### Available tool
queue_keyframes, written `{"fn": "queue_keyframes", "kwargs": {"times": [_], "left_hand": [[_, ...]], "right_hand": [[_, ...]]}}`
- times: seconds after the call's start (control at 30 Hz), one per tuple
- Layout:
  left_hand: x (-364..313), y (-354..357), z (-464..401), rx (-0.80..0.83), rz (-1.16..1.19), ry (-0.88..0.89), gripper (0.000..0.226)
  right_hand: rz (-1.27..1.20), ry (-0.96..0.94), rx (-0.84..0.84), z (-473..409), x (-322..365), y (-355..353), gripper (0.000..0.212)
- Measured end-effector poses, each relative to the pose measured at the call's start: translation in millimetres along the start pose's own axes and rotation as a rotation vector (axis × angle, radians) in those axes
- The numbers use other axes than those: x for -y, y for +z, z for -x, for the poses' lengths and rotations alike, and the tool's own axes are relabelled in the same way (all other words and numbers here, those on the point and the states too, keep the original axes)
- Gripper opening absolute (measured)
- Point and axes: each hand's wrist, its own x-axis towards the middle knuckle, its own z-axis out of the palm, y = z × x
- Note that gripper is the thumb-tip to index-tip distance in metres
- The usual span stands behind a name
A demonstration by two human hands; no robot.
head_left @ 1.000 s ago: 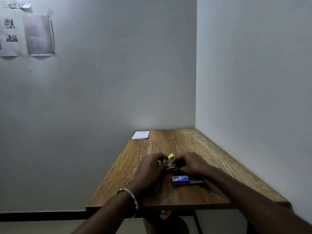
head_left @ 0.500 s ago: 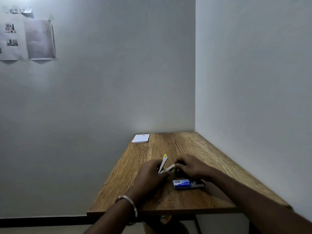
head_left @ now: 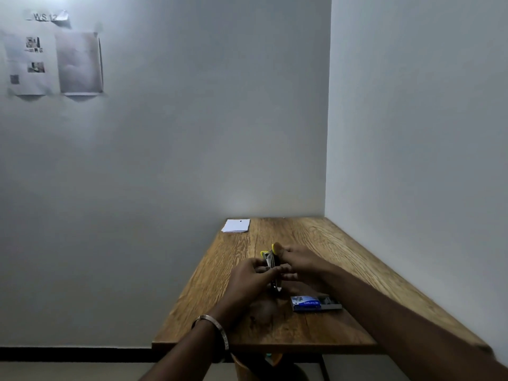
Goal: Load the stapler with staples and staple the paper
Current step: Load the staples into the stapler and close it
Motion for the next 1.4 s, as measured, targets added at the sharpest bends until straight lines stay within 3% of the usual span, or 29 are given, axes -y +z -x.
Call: {"fn": "queue_keyframes", "kwargs": {"times": [0.13,0.33,0.6,0.7,0.8,0.97,1.17,1.4], "left_hand": [[1,0,0,-0.007,-0.026,-0.015,0.014],[1,1,2,-0.004,-0.046,0.007,0.021],[3,-1,2,0.003,-0.108,0.027,0.025],[2,-1,2,0.017,-0.108,0.045,0.023],[0,-2,2,-0.076,-0.146,0.024,0.021],[-1,-6,3,-0.231,-0.111,-0.06,0.053],[0,-3,2,-0.236,-0.103,-0.063,0.055],[3,-3,1,-0.204,-0.096,-0.063,0.049]], "right_hand": [[-0.176,0.105,0.028,-2,1,6,0.049],[-0.342,0.149,0.146,2,5,6,0.049],[-0.293,0.181,0.263,1,0,-1,0.054],[-0.271,0.155,0.235,-3,-3,-3,0.056],[-0.276,0.114,0.138,-7,-6,-8,0.064],[-0.183,0.133,-0.063,-8,-11,-10,0.062],[-0.241,0.145,-0.076,-5,-8,-17,0.072],[-0.252,0.146,-0.094,-3,-8,-25,0.063]]}}
